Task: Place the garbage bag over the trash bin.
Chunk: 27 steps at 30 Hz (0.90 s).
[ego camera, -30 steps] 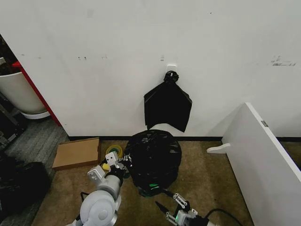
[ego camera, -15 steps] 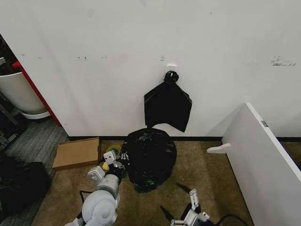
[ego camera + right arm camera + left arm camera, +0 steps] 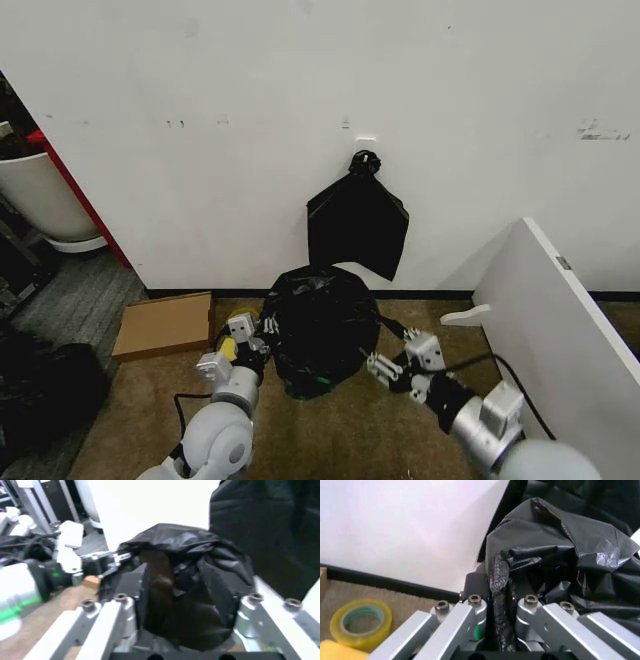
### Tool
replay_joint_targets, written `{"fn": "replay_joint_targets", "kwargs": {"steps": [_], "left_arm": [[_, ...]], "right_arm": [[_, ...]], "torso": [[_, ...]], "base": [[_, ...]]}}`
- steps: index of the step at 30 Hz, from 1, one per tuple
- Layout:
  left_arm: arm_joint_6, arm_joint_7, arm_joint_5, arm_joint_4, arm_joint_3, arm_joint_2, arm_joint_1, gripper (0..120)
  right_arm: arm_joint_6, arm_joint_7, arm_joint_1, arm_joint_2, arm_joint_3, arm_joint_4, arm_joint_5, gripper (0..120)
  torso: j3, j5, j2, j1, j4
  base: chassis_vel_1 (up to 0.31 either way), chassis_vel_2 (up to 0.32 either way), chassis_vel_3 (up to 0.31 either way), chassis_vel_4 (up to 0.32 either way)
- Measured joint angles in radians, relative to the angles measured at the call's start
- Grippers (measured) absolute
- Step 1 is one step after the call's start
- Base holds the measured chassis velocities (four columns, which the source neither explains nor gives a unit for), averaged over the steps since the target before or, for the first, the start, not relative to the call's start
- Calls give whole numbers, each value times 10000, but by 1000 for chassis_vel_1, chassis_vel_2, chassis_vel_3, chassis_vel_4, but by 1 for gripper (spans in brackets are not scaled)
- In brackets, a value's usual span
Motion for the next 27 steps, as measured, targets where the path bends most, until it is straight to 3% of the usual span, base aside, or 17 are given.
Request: {"fn": "replay_joint_targets", "kwargs": {"steps": [1, 7, 12, 16, 19, 27], "left_arm": [[0, 0, 0, 0, 0, 0, 0, 4], [-15, 51, 431, 176, 204, -162, -139, 4], [-44, 122, 856, 204, 334, -142, -163, 4], [-127, 212, 1216, 215, 407, -105, -160, 4], [-147, 252, 1568, 226, 628, -129, -177, 4], [-240, 345, 2280, 305, 820, -268, -153, 4]], "right_arm": [[0, 0, 0, 0, 0, 0, 0, 39], [-1070, 736, 1118, 377, -416, -6, 1313, 12], [-1579, 1293, 1817, 272, -666, -229, 2250, 0], [-2047, 1890, 2510, 114, -957, -483, 3222, 0], [-2856, 3471, 4591, 420, -2318, -1242, 4767, 0], [-3986, 4964, 6285, 1473, -4319, -2775, 4581, 0]], "torso": [[0, 0, 0, 0, 0], [0, 2, 0, 0, 0], [0, 1, 0, 0, 1], [0, 0, 0, 0, -1], [0, 0, 0, 0, 2], [0, -1, -1, -1, 0]], "base": [[0, 0, 0, 0], [0, 0, 0, 0], [0, 0, 0, 0], [0, 0, 0, 0], [0, 0, 0, 0], [0, 0, 0, 0]]}}
